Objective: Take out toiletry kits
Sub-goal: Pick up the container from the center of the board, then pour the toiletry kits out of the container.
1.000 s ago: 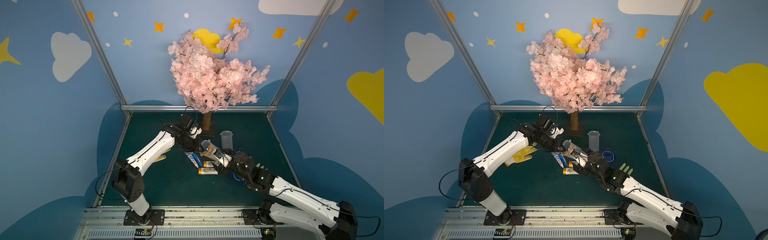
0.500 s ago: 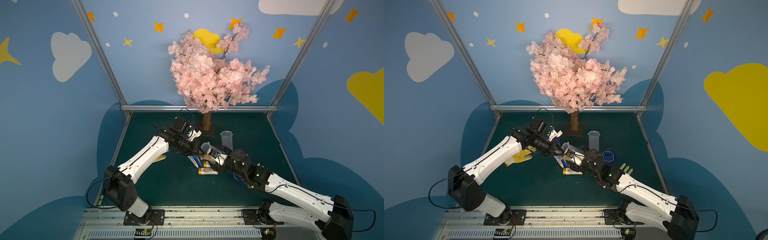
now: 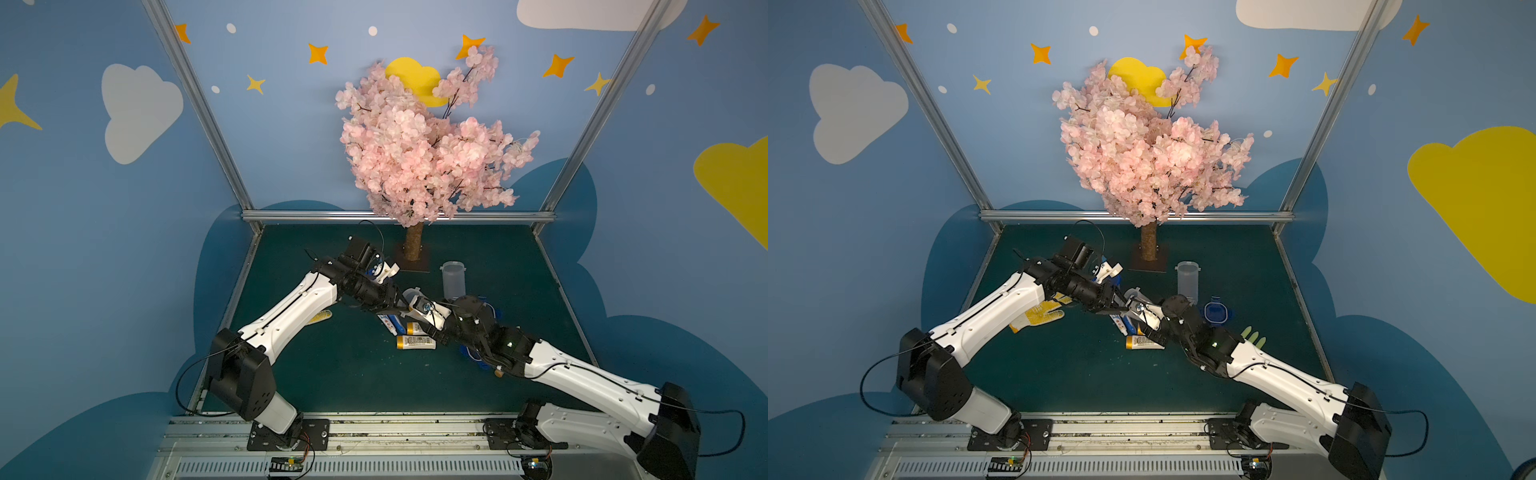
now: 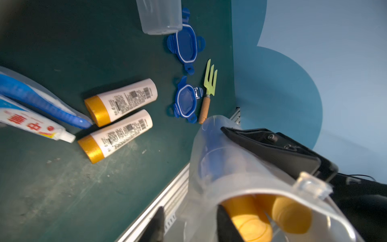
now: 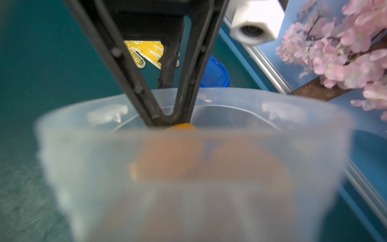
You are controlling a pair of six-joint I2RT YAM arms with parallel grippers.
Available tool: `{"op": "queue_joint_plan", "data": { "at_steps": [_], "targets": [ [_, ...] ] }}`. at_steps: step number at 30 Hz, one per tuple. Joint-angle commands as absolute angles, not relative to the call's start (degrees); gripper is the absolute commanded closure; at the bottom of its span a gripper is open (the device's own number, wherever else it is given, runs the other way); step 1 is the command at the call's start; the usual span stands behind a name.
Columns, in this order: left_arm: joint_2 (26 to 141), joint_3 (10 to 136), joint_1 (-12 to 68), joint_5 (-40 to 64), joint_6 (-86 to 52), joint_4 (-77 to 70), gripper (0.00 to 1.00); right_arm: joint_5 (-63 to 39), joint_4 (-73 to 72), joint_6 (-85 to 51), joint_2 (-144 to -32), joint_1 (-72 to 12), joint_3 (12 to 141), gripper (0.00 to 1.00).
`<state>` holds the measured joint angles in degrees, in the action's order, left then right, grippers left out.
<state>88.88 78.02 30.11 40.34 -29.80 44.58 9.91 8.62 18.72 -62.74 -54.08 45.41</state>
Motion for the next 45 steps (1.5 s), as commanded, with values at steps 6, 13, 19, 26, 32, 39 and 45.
{"op": "queue_joint_plan", "data": {
  "at_steps": [6,13,19,26,32,39,45],
  "targets": [
    [77.22,71.89,28.54,20.51,-31.91,43.43,0.41,6.01,38.05,-4.79,-66.98,-53.12,54.59,0.73],
    [69.69,67.51,26.11,13.83,-33.40,42.10,0.41,-3.56,49.92,-12.33,-69.86,-48.91,56.20,0.70],
    [69.30,66.41,26.06,13.77,-34.07,41.41,0.43,-12.77,57.30,-10.15,-78.27,-45.63,61.46,0.78],
    [69.50,64.43,26.10,13.77,-35.11,39.05,0.43,-12.29,72.18,-2.02,-96.50,-45.02,76.05,0.84],
    [69.23,64.68,26.22,13.80,-34.47,39.31,0.43,-15.40,69.79,-1.40,-101.77,-43.82,79.38,0.84],
    [69.70,64.86,26.19,12.11,-33.84,39.13,0.43,-16.79,68.58,-1.35,-105.53,-43.51,81.74,0.84],
    [70.75,64.99,26.27,12.38,-33.68,39.11,0.43,-18.67,67.95,-1.40,-103.48,-43.44,79.63,0.87]
  ]
}}
